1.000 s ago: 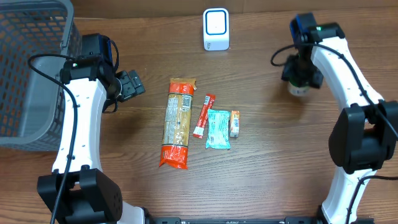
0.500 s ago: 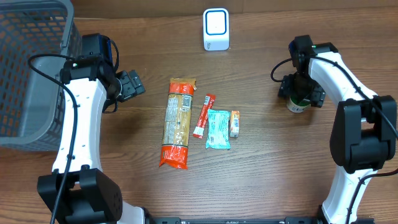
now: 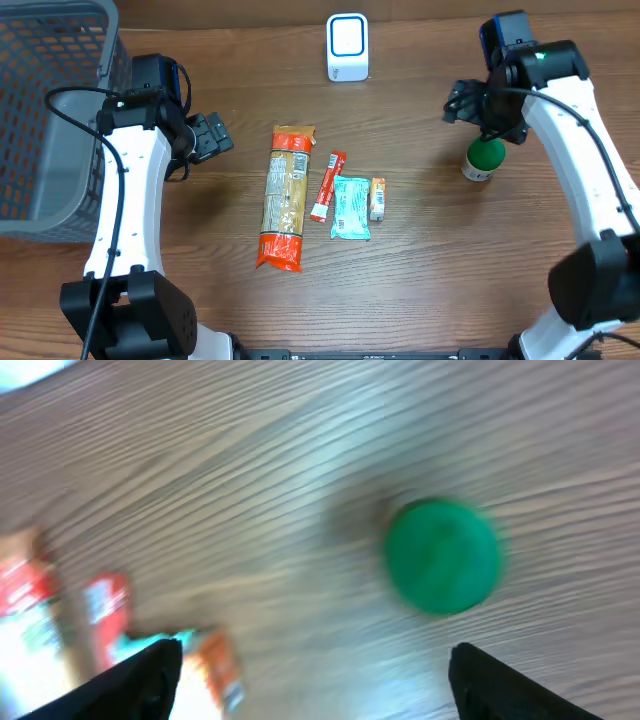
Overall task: Scan the item barcode
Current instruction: 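Move the jar right and set it upright on the table, then release the jar and move the right gripper toward the small orange packet, then position the right gripper over the small orange packet beside the mint packet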
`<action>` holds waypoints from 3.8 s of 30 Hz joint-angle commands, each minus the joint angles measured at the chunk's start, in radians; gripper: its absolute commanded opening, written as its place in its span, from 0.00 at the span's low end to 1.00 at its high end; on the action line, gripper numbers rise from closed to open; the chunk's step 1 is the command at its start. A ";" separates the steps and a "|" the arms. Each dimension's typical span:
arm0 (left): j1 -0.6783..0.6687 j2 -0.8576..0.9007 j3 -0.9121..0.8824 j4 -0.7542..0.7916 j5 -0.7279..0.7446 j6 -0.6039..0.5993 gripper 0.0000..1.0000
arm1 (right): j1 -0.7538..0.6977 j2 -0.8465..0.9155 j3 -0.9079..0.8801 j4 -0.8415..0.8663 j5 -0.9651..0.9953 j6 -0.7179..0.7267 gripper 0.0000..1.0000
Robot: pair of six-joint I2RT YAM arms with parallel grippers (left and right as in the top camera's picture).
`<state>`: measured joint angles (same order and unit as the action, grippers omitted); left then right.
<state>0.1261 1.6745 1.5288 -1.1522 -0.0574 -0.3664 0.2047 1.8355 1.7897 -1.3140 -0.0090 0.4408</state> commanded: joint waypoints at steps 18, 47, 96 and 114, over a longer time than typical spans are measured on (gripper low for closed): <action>-0.002 -0.014 0.016 0.001 -0.009 0.011 1.00 | 0.364 0.008 -0.364 0.297 -0.105 0.006 0.83; -0.002 -0.014 0.016 0.001 -0.009 0.011 1.00 | 0.469 -0.002 -0.445 0.565 -0.251 0.057 0.75; -0.002 -0.014 0.016 0.001 -0.009 0.011 1.00 | 0.400 -0.045 -0.592 0.711 -0.298 0.113 0.23; -0.002 -0.014 0.016 0.001 -0.009 0.011 1.00 | 0.212 -0.105 -0.592 0.527 -0.206 0.113 0.39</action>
<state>0.1261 1.6745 1.5288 -1.1526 -0.0574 -0.3664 0.4110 1.7512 1.2114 -0.7887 -0.2733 0.5510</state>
